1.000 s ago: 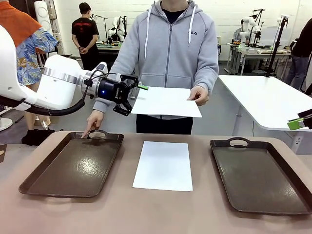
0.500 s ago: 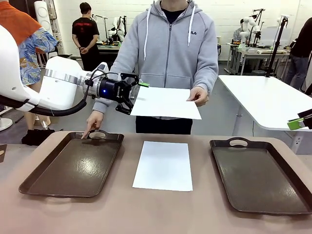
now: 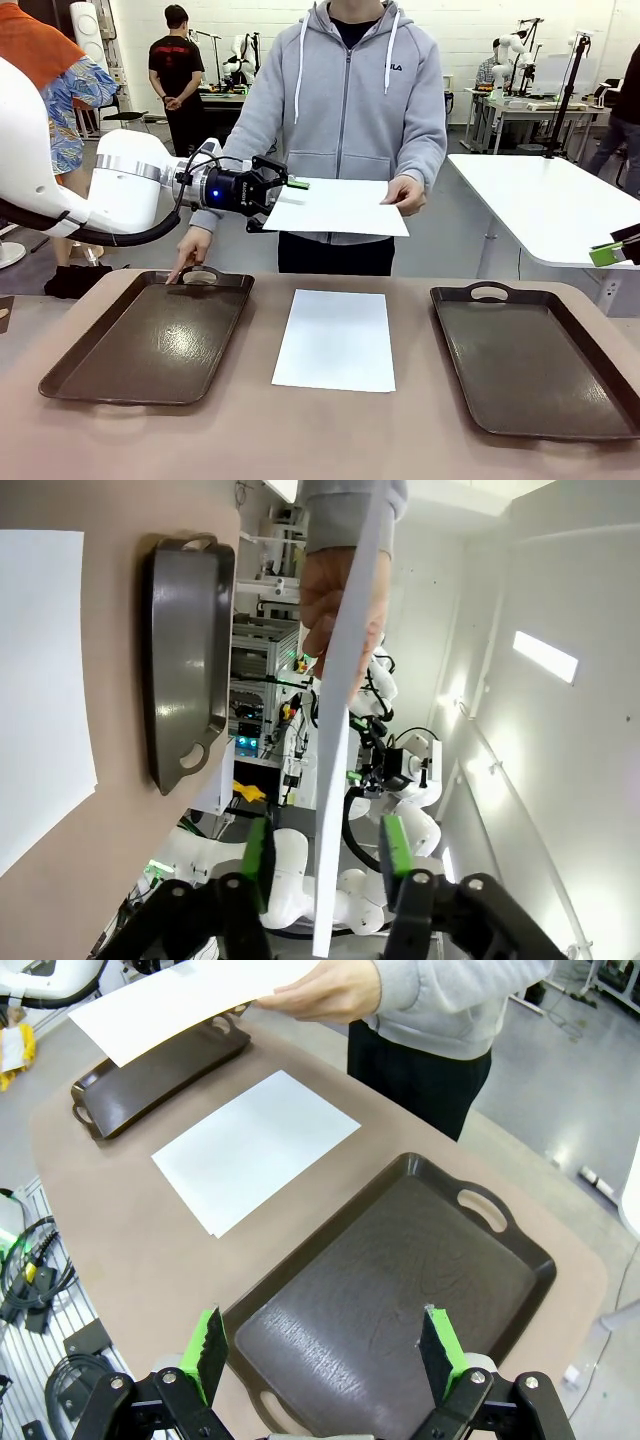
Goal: Sort the A4 documents.
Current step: Receive the A4 Paper, then place the A4 Paper in the designated Handle tray.
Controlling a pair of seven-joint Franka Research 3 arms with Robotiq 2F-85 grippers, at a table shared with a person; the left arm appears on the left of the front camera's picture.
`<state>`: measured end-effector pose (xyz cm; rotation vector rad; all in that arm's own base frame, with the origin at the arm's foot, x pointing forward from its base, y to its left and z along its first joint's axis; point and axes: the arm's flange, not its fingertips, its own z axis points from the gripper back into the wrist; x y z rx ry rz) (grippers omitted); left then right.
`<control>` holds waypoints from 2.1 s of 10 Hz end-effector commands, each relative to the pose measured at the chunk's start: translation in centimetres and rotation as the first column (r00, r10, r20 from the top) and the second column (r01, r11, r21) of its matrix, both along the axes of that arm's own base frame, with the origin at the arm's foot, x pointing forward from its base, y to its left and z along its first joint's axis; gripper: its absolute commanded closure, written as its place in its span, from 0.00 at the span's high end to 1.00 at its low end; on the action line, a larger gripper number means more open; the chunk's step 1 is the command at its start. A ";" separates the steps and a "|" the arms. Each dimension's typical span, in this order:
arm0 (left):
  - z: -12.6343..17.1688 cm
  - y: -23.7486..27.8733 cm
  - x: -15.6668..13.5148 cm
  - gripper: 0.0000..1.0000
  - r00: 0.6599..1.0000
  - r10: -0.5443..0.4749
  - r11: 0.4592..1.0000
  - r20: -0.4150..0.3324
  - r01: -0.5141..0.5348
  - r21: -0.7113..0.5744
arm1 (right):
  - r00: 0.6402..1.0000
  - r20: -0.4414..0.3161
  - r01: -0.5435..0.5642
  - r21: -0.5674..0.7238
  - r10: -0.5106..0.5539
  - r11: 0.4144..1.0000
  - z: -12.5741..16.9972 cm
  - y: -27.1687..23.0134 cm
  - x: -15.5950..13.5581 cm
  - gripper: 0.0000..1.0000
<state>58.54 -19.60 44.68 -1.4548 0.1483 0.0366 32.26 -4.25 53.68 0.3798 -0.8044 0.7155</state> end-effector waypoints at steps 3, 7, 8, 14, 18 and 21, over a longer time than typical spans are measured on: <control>0.3 0.3 0.1 0.05 1.000 0.018 1.000 0.021 -0.018 -0.011 | 1.000 0.000 -0.015 0.015 0.015 1.000 -0.2 0.0 0.2 1.00; -0.2 0.2 0.0 0.00 0.999 0.020 1.000 0.035 -0.020 0.016 | 1.000 0.000 -0.015 0.015 0.015 1.000 -0.2 0.0 0.2 1.00; -0.2 0.2 0.1 0.00 0.998 0.020 1.000 0.056 -0.021 0.017 | 1.000 0.000 -0.015 0.015 0.015 1.000 -0.2 0.0 0.2 1.00; 0.1 0.2 0.2 0.00 0.999 0.013 1.000 0.042 -0.013 -0.004 | 1.000 0.000 -0.015 0.015 0.015 1.000 -0.2 0.0 0.2 1.00; 0.1 0.2 0.2 0.00 0.999 0.013 1.000 0.042 -0.013 -0.004 | 1.000 0.000 -0.015 0.015 0.015 1.000 -0.2 0.0 0.2 1.00; 0.1 0.2 0.2 0.00 0.999 0.013 1.000 0.042 -0.013 -0.004 | 1.000 0.000 -0.015 0.015 0.015 1.000 -0.2 0.0 0.2 1.00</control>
